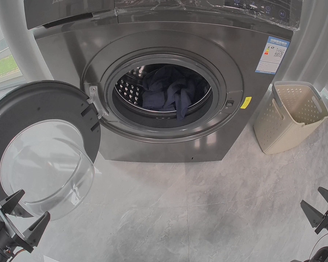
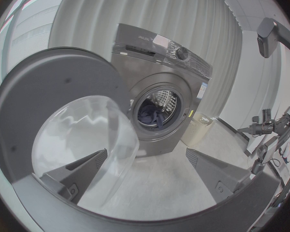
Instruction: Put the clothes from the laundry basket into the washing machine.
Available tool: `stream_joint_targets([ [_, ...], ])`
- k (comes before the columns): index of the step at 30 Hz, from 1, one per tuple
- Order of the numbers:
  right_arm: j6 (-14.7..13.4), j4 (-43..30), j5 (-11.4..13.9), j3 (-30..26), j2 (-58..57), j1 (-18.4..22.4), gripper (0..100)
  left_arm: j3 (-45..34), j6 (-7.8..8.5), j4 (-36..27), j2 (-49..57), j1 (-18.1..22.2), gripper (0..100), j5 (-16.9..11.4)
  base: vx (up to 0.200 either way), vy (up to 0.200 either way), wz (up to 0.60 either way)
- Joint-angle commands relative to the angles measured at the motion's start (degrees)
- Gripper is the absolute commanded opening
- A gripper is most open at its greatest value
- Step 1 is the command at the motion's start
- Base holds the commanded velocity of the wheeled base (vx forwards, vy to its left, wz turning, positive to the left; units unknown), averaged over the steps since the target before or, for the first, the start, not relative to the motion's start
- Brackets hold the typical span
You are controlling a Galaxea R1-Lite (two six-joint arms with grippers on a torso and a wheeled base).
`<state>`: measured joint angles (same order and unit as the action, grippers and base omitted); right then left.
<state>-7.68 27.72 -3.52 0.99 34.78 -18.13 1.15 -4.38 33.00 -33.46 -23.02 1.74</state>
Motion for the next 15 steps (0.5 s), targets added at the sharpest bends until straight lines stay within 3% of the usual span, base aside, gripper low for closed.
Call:
stream_joint_targets([
  [1,0.4,-9.7,1.8,-1.0,-17.3,8.2,100,-1.1,-1.34,-13.0,21.2,9.8,100,-1.8,0.000,0.000,0.00],
  [7,1.6,-20.9,4.5,-1.0,-28.7,11.5,100,-1.1,-1.42,-22.2,28.4,13.3,100,-2.2,-0.200,0.000,0.00],
  [9,2.0,-23.9,4.1,-1.0,-29.7,11.9,100,-1.1,-1.25,-22.5,28.3,13.6,100,-1.7,0.000,0.000,0.00],
  [12,1.9,-24.3,1.7,-1.0,-29.6,11.9,100,-1.1,-0.02,-23.6,28.4,16.2,100,-1.3,0.000,0.000,0.00],
  [14,2.1,-24.5,-1.3,-1.0,-29.6,12.0,100,-1.1,1.83,-24.9,28.5,18.4,100,-1.0,0.000,0.000,0.00],
  [15,2.1,-24.6,-2.5,-1.0,-29.6,12.4,100,-1.1,3.59,-26.7,29.1,20.0,100,-1.1,0.000,0.000,0.00],
])
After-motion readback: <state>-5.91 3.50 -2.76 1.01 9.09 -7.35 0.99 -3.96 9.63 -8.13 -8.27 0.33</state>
